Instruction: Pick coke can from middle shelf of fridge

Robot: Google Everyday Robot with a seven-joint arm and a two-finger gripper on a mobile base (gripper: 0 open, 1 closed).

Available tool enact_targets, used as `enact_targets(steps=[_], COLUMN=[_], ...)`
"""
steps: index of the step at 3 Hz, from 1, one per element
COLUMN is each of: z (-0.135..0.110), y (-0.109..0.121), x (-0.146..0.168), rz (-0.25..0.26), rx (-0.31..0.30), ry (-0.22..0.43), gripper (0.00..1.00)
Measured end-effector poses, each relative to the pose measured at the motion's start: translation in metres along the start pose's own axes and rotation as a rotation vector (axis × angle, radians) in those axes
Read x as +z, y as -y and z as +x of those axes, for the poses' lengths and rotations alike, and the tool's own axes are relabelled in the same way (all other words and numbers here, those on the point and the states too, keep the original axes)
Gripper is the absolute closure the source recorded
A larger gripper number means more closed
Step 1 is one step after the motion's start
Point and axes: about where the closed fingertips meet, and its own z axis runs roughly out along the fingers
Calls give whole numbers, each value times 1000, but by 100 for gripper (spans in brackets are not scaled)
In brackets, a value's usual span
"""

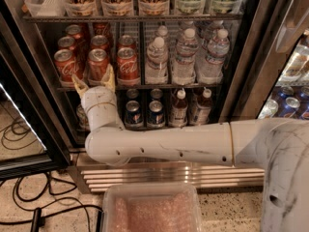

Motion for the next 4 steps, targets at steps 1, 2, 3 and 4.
enact_targets(steps=[1,2,3,4], z=[3,1,0,2], y=[4,18,21,22], x=[4,26,31,34], rz=[17,50,52,50], rx=[-2,-26,-23,2], ry=[-2,24,25,7], gripper=[34,35,35,33])
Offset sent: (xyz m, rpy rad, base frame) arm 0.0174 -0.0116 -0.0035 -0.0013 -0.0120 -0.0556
